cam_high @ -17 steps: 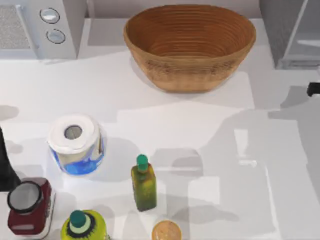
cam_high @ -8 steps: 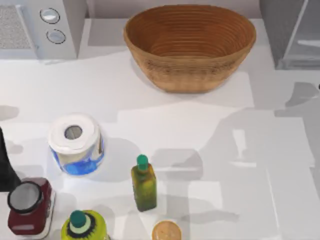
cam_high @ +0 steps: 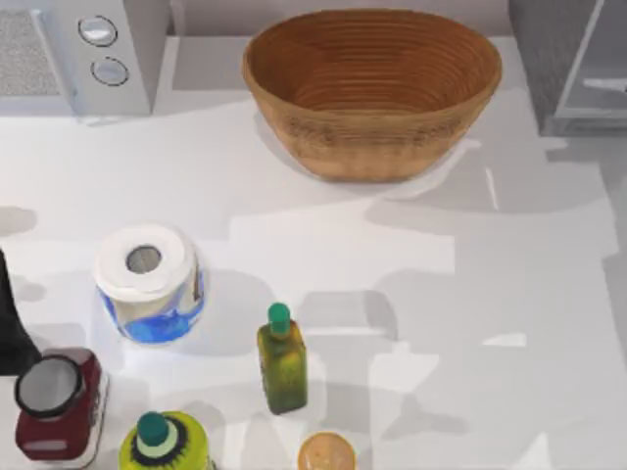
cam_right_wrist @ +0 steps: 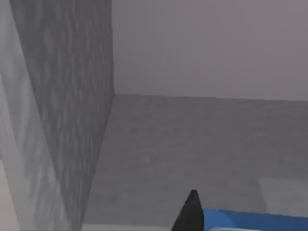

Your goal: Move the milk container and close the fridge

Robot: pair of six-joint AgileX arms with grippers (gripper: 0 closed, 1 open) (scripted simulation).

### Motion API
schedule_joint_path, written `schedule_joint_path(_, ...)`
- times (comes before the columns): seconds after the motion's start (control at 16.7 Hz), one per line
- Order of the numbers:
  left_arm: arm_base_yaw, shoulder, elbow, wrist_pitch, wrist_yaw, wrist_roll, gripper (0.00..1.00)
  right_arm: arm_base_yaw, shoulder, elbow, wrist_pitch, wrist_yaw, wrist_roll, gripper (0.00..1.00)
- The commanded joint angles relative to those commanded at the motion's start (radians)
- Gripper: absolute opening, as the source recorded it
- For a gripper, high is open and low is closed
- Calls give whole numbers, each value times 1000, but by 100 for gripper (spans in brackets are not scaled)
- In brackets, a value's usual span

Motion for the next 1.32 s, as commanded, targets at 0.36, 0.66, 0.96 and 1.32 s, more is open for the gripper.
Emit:
schedule_joint_path(0.36, 0, 0, 0, 0, 0, 0, 100, -82, 238, 449, -343, -99, -28, 0)
schedule_joint_path(0.66, 0, 0, 0, 0, 0, 0, 100, -125, 345, 567, -463, -158, -41, 0)
schedule_joint_path(0.96, 0, 0, 0, 0, 0, 0, 100, -123, 343, 565, -462, -156, -41, 0)
schedule_joint_path(1.32, 0, 0, 0, 0, 0, 0, 100, -125, 345, 567, -463, -158, -41, 15)
